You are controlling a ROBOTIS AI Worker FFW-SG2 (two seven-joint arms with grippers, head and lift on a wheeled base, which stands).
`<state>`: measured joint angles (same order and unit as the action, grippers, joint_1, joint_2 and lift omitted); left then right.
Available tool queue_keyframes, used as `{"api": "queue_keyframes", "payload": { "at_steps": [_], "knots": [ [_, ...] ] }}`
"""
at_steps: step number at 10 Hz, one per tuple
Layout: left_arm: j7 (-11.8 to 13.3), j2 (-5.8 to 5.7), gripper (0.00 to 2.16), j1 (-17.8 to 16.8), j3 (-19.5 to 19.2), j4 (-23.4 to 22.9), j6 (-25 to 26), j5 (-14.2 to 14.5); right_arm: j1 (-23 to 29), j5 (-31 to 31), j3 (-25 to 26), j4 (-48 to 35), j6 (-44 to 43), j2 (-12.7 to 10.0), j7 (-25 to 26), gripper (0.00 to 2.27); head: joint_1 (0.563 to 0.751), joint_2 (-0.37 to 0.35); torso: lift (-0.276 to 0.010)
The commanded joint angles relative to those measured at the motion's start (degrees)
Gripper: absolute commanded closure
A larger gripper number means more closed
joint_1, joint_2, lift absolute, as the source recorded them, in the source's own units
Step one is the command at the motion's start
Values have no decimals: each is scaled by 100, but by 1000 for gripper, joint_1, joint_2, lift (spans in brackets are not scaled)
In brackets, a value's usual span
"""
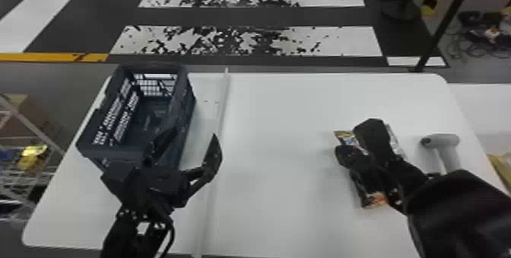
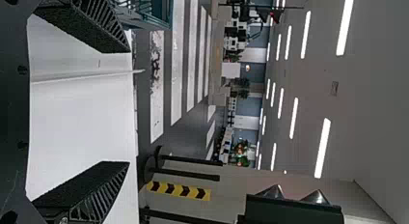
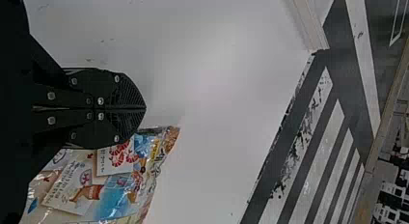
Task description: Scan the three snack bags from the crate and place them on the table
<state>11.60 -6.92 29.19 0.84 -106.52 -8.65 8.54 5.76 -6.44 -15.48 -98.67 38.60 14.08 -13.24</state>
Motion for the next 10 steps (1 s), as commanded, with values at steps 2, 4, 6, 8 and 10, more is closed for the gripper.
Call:
{"api": "queue_keyframes", "payload": {
  "at_steps": [2, 4, 6, 8, 10],
  "knots": [
    [0, -2, 39, -1, 4, 0, -1, 7, -146, -15, 1, 138, -14, -37, 93, 2260, 695, 37, -62],
    [0, -2, 39, -1, 4, 0, -1, -2, -102, 2, 18, 85, -14, -37, 84, 2260, 695, 34, -62],
    [0, -2, 39, -1, 4, 9, -1, -2, 259, 116, 168, -680, 21, -37, 93, 2125, 695, 38, -62],
    [0, -2, 39, 8, 4, -9, -1, 7, 584, 362, 563, -1594, 443, -37, 84, 1274, 695, 46, -62],
    [0, -2, 39, -1, 13, -9, -1, 7, 883, 415, 1003, -2367, 1076, -37, 76, 22, 695, 24, -62]
  ]
}}
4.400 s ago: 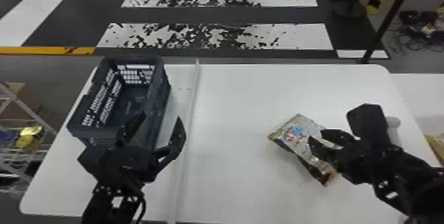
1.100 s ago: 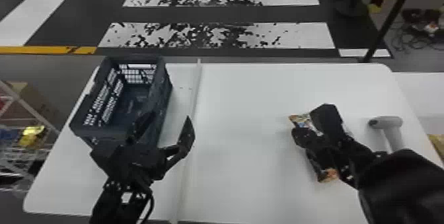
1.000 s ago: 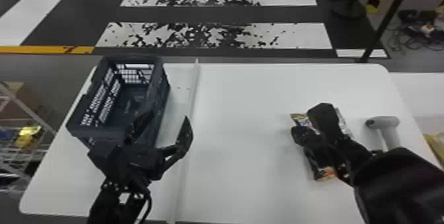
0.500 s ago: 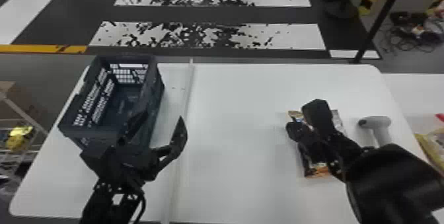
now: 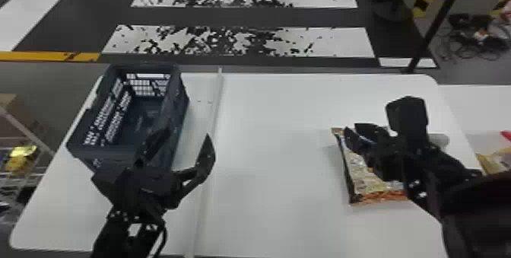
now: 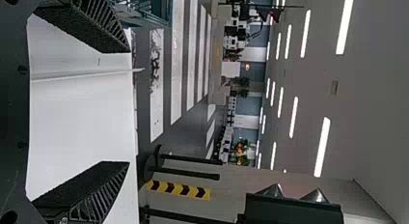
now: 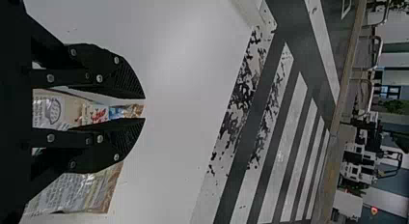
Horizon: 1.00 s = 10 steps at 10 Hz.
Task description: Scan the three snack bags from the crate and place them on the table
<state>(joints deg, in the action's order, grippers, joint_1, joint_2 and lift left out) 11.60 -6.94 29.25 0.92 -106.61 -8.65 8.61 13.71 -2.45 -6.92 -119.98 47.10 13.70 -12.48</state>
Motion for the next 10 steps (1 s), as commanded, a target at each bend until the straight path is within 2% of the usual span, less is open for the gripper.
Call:
{"api": "queue_keyframes", "payload": {
  "at_steps": [1, 3, 6, 10],
  "knots": [
    [0, 0, 39, -7, 22, -9, 0, 1, 238, 219, 464, -500, 454, 1, 0, 26, 695, 14, -62],
    [-26, 0, 39, -7, 58, -44, 0, 1, 449, 447, 1061, -746, 823, 1, -8, 39, 695, -44, -62],
    [-220, 0, 39, -7, 93, -53, 0, -8, 607, 614, 1773, -623, 858, -8, -96, 39, 695, -124, -62],
    [-211, 0, 39, 2, 110, -27, 0, -17, 88, 614, 2090, 607, 788, 9, -378, 39, 695, -210, -62]
  ]
}}
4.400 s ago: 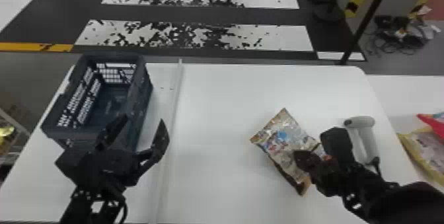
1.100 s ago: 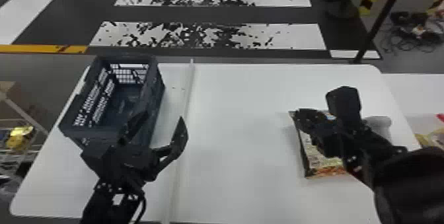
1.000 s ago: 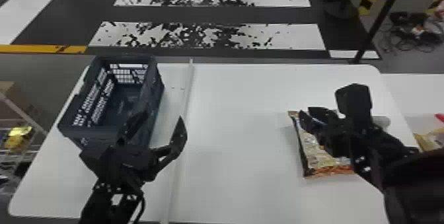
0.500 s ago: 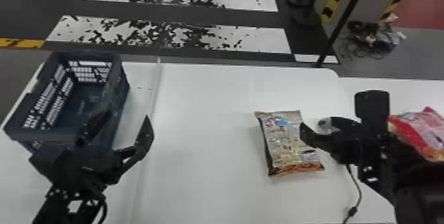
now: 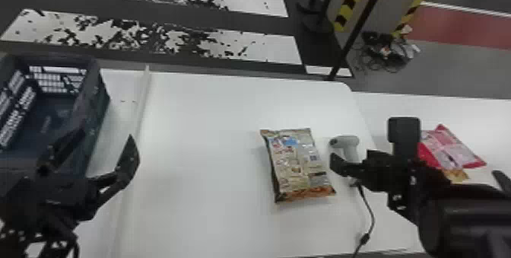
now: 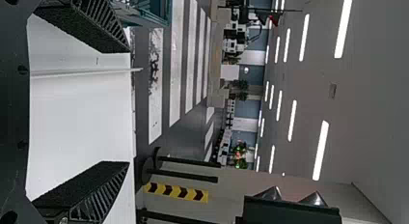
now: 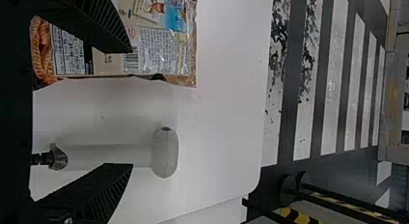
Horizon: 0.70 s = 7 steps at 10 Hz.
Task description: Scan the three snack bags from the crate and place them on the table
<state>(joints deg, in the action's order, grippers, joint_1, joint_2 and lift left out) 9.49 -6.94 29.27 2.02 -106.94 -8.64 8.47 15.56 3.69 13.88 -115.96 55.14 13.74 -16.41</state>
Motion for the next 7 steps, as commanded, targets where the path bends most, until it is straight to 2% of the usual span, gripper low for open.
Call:
{"api": "queue_keyframes", "payload": {
  "at_steps": [1, 5, 6, 7],
  "knots": [
    [0, 9, 39, 0, 0, 7, -1, -3, -299, -9, 18, 565, -51, 23, -55, 39, 695, -221, -62],
    [0, 0, 39, 9, -9, 33, -18, -3, -1002, -141, -96, 1787, -315, 164, -108, 53, 695, -245, -62],
    [0, 0, 39, 9, -9, 33, -18, -3, -1143, -202, -158, 2016, -315, 208, -117, 100, 695, -248, -62],
    [0, -9, 39, 9, -18, 24, -18, -3, -1222, -220, -228, 2174, -333, 278, -117, 259, 695, -254, -62]
  ]
}}
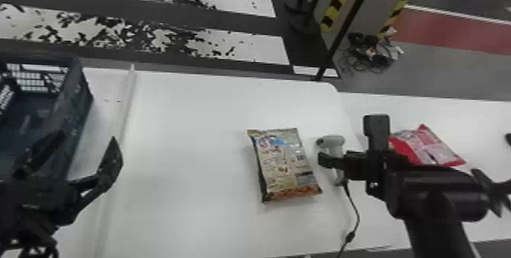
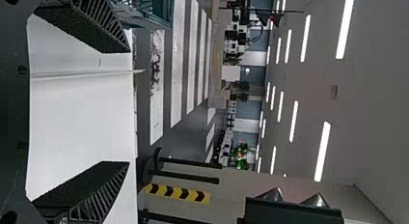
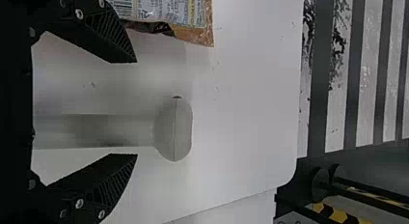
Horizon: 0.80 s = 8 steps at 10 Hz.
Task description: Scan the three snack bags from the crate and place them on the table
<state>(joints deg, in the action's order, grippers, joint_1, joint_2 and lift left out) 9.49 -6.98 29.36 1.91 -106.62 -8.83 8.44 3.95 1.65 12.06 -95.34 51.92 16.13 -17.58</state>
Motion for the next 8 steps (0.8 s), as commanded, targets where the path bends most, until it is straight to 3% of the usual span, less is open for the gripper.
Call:
{"api": "queue_keyframes", "payload": {
  "at_steps": [1, 3, 5, 8],
  "knots": [
    [0, -5, 39, 0, -7, -8, 0, 8, -140, -201, -108, 227, -45, 48, -26, 603, 695, -259, -62],
    [0, -14, 39, 0, -7, -8, 0, -1, -228, -324, -178, 332, -28, 48, -70, 2094, 695, -261, -62],
    [9, -23, 39, 9, 2, -8, 0, -1, -290, -447, -222, 411, 7, 48, -70, 2256, 695, -263, -62],
    [9, -23, 39, 18, 2, -34, 0, -1, -272, -482, -275, 358, 7, 75, -79, 2256, 695, -268, -62]
  ]
}}
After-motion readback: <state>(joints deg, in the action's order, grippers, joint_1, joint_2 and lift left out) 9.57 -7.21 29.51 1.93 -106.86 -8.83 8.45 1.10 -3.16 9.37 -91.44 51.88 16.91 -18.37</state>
